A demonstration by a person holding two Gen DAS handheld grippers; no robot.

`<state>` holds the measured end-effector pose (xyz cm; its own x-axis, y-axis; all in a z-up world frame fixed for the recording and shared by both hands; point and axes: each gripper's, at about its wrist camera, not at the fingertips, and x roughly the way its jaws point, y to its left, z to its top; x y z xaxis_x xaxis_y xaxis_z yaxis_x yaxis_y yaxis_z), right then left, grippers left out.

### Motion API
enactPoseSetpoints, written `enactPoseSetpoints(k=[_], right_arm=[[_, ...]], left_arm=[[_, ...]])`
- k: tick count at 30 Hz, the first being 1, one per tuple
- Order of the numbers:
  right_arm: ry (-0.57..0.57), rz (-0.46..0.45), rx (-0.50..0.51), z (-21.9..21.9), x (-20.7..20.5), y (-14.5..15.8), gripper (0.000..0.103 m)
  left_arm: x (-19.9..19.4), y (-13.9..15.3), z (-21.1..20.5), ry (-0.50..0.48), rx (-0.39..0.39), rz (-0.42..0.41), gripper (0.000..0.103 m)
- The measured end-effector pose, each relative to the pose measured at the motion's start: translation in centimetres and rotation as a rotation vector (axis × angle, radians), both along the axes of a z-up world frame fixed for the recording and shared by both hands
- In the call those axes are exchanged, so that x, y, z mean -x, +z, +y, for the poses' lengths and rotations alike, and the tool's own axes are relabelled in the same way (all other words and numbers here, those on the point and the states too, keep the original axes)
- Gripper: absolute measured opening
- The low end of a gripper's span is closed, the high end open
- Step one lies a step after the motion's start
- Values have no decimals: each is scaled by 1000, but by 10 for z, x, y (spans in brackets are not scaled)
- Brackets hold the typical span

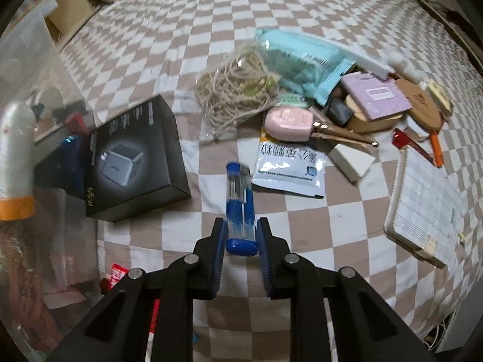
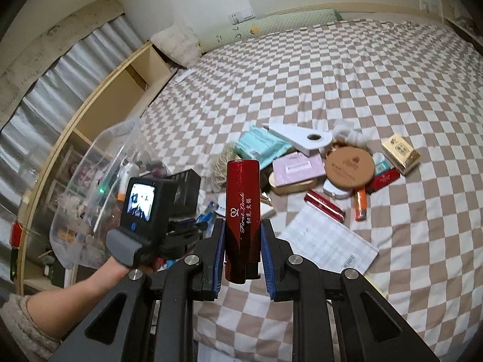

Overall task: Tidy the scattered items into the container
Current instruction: 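Carry the blue lighter and red lipstick over the clear plastic box with both grippers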

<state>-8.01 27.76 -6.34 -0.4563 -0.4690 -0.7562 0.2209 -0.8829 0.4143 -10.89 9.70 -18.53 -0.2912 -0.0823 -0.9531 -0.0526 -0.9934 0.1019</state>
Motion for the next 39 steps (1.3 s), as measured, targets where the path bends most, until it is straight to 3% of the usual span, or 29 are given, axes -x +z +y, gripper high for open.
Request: enactPoseSetpoints(k=[6,20,32,39], right_arm=[[-1,42,0,-10,4,12,23],[36,122,4,-44,10,37,23],[70,166,6,-73,15,50,23],[88,177,18,-87,17,54,23]], left_arm=[[-8,28,4,-7,-69,48,12],[-11,65,-50,-30,-124,122,12],[-47,133,-46,-100,-150,328,11],[-67,174,-67,-74,-194,467,11]])
